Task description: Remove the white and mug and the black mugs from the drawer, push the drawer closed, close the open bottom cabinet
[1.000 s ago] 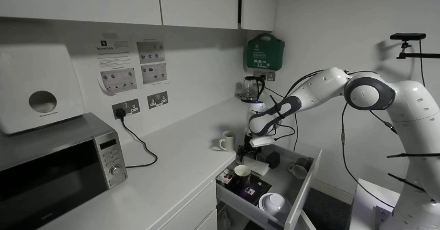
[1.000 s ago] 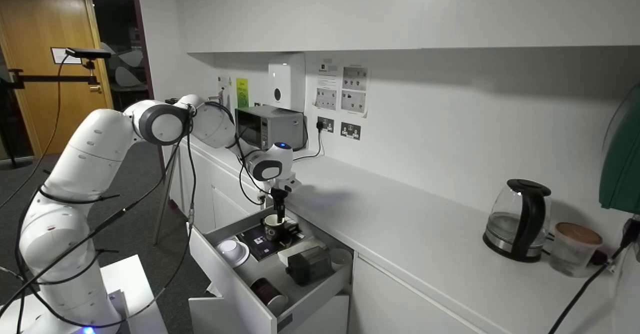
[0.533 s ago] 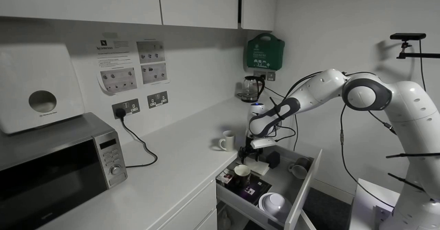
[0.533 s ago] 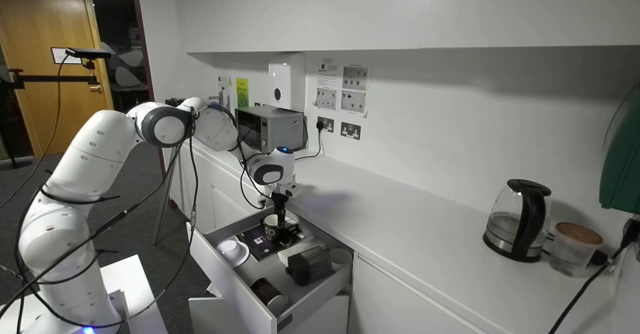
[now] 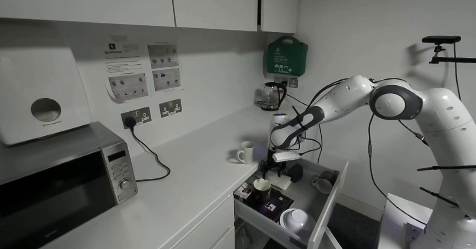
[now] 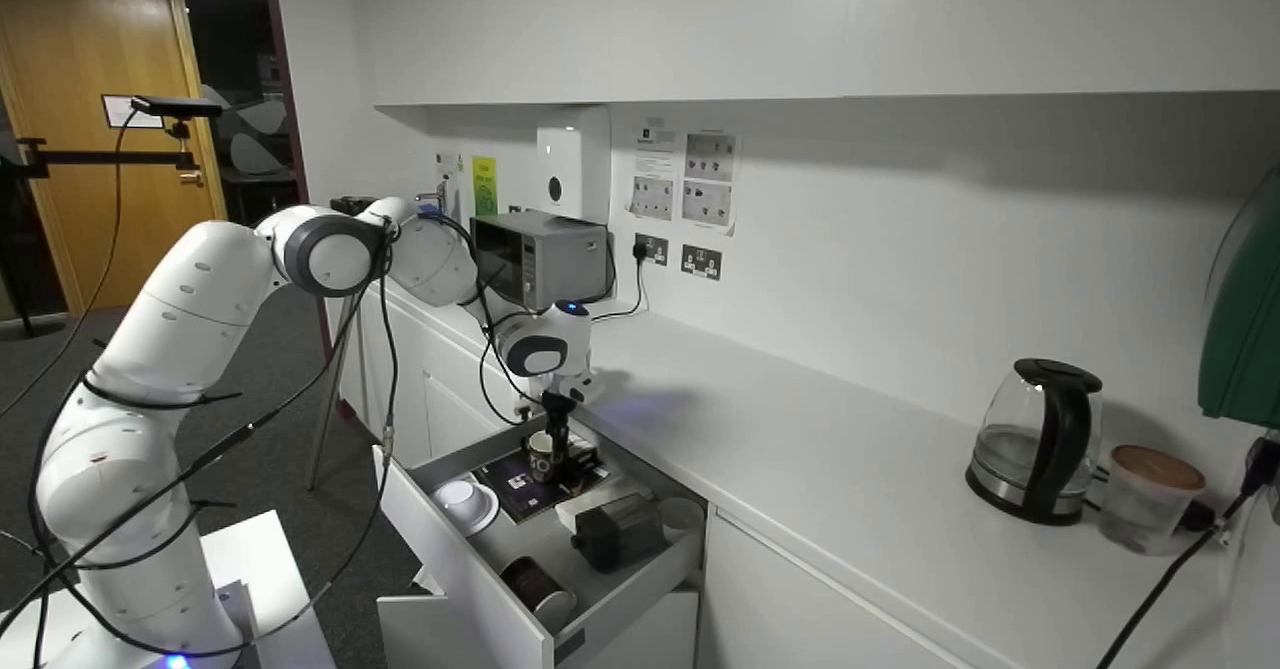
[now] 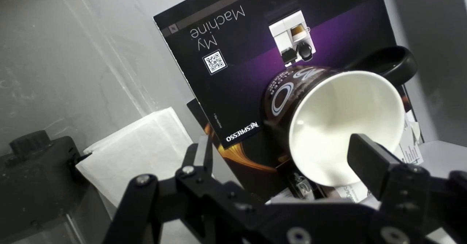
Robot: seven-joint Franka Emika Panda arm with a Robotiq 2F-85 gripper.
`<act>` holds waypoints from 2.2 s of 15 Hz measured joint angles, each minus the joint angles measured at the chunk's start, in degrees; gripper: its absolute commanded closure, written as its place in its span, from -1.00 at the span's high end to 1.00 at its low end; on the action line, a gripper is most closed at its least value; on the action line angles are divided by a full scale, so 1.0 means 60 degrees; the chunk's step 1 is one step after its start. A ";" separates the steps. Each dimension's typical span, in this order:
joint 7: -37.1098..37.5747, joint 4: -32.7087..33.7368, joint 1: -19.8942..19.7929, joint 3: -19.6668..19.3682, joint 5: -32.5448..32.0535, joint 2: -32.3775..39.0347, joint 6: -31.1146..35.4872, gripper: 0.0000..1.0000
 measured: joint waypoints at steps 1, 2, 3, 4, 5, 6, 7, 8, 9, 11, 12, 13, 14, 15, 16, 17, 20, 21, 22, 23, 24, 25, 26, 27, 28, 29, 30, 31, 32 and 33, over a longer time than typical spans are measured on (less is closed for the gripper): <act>0.0000 -0.0009 0.0000 0.0003 0.0117 0.0000 0.0000 1.00; 0.0003 -0.0020 0.0000 0.0009 0.0263 0.0000 0.0000 1.00; 0.0024 -0.0035 0.0000 0.0013 0.0424 -0.0002 0.0000 1.00; 0.0068 -0.0058 0.0000 0.0015 0.0605 -0.0007 0.0009 1.00; 0.0128 -0.0102 0.0001 0.0018 0.0781 -0.0022 0.0049 1.00; 0.0191 -0.0164 0.0001 0.0021 0.0973 -0.0039 0.0146 1.00; 0.0293 -0.0243 0.0001 0.0023 0.1134 -0.0056 0.0272 1.00; 0.0418 -0.0327 0.0001 0.0023 0.1290 -0.0067 0.0411 1.00; 0.0555 -0.0427 0.0001 0.0022 0.1400 -0.0082 0.0583 1.00; 0.0774 -0.0635 0.0001 0.0016 0.1573 -0.0104 0.0911 1.00; 0.0839 -0.0743 0.0001 0.0008 0.1651 -0.0118 0.1074 1.00; 0.0904 -0.0848 0.0001 -0.0005 0.1720 -0.0129 0.1237 1.00; 0.0997 -0.0954 0.0000 -0.0021 0.1765 -0.0149 0.1414 1.00; 0.1130 -0.1054 0.0001 -0.0045 0.1779 -0.0174 0.1579 1.00; 0.1303 -0.1161 0.0001 -0.0068 0.1788 -0.0217 0.1759 1.00; 0.1498 -0.1268 0.0002 -0.0090 0.1794 -0.0282 0.1889 1.00; 0.2112 -0.1505 0.0022 -0.0143 0.1799 -0.0476 0.2122 1.00; 0.2245 -0.1569 0.0040 -0.0150 0.1799 -0.0557 0.2122 1.00; 0.2304 -0.1623 0.0059 -0.0150 0.1799 -0.0626 0.2122 1.00; 0.2315 -0.1669 0.0074 -0.0150 0.1799 -0.0682 0.2122 1.00; 0.2326 -0.1735 0.0090 -0.0150 0.1799 -0.0752 0.2122 1.00; 0.2329 -0.1806 0.0100 -0.0150 0.1799 -0.0814 0.2122 1.00; 0.2329 -0.1871 0.0108 -0.0150 0.1799 -0.0860 0.2122 1.00; 0.2329 -0.1933 0.0118 -0.0149 0.1799 -0.0893 0.2122 1.00; 0.2329 -0.2000 0.0139 -0.0147 0.1799 -0.0925 0.2122 1.00; 0.2329 -0.2050 0.0169 -0.0145 0.1799 -0.0945 0.2122 1.00; 0.2329 -0.2094 0.0199 -0.0137 0.1799 -0.0960 0.2122 1.00; 0.2329 -0.2128 0.0226 -0.0118 0.1799 -0.0968 0.2122 1.00; 0.2329 -0.2154 0.0264 -0.0103 0.1799 -0.0969 0.2120 1.00; 0.2332 -0.2176 0.0320 -0.0099 0.1799 -0.0969 0.2120 1.00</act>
